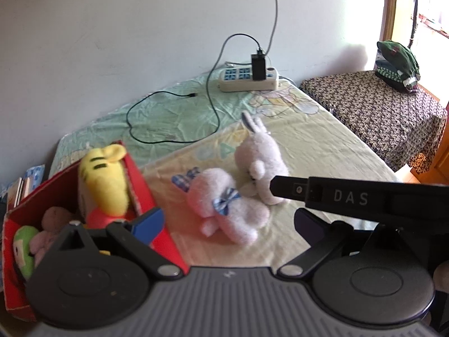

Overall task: Organize objects
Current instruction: 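Move the right tool back to the bed toward the white bunny plush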

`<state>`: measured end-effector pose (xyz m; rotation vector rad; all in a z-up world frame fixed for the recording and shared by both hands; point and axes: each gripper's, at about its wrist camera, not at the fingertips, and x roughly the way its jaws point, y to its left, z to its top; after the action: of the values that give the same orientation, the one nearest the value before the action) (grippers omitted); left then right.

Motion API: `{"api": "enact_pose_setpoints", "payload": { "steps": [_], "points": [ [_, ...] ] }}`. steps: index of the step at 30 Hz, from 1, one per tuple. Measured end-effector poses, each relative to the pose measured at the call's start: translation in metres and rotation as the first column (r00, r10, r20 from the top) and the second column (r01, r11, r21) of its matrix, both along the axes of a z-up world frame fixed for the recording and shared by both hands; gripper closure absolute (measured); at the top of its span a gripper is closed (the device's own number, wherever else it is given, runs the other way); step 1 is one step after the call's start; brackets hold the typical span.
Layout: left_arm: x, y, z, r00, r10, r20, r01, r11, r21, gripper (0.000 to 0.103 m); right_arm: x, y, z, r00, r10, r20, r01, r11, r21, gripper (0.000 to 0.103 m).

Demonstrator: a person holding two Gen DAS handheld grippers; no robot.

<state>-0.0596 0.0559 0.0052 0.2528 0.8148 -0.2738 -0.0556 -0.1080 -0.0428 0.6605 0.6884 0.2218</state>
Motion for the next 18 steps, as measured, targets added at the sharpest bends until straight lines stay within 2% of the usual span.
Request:
{"api": "enact_pose_setpoints", "payload": {
  "steps": [5,12,18],
  "points": [
    [0.003,-0.017,-0.010,1.000,-0.016,-0.021,0.016,1.000,0.008,0.004,0.005,-0.018,-0.010,1.000,-0.006,-0.025,0.007,1.000,0.009,0.071],
    [0.013,-0.025,-0.032,0.997,-0.017,-0.081,0.014,0.999,-0.039,0.004,0.017,-0.039,-0.023,0.998,0.001,-0.055,0.001,1.000,0.025,0.071],
    [0.018,-0.022,-0.050,0.992,0.015,-0.122,-0.021,0.998,-0.055,0.004,0.038,-0.039,-0.026,0.996,0.074,-0.039,-0.074,0.997,0.018,0.071]
  ]
}}
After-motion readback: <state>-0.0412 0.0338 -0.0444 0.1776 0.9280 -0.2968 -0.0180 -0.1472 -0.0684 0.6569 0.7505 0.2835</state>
